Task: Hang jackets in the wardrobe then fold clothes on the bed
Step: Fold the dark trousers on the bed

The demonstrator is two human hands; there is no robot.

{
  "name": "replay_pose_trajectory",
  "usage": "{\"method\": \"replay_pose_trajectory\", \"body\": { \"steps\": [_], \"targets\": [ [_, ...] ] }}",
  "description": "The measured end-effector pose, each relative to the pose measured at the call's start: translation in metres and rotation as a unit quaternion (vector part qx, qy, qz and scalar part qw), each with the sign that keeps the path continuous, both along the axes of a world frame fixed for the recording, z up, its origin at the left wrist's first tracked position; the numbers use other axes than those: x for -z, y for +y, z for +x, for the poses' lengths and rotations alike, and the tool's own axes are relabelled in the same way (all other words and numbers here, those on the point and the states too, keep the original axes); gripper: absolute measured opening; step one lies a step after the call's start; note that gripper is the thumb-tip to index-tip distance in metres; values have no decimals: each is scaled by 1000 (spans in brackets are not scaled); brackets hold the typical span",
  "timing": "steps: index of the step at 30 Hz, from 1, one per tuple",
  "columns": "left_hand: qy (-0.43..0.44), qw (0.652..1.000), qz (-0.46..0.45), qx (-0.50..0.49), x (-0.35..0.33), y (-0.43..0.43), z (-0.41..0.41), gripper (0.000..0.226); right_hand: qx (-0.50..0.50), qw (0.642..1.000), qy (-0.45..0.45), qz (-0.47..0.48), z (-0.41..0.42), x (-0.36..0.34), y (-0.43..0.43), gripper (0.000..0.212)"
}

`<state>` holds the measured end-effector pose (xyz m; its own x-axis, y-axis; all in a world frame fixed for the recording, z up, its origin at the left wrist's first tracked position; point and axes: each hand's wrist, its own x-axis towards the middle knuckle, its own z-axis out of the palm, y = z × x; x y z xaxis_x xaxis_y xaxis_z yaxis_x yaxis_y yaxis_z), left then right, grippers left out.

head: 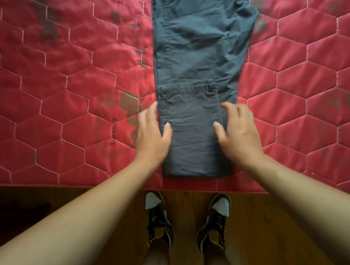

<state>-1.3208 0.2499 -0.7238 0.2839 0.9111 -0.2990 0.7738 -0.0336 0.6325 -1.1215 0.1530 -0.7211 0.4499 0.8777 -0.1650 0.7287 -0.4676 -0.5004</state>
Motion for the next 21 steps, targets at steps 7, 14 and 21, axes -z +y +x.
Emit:
{"method": "replay_pose_trajectory", "body": {
  "steps": [7, 14, 21],
  "targets": [
    [235, 923, 156, 261, 64, 39, 20, 74, -156, 962, -185, -124, 18, 62, 67, 78],
    [251, 919, 124, 277, 44, 49, 28, 77, -169, 954, -168, -184, 23, 39, 77, 82],
    [197, 925, 190, 263, 33, 135, 80, 73, -181, 953, -237, -61, 77, 30, 147, 74]
  ]
}}
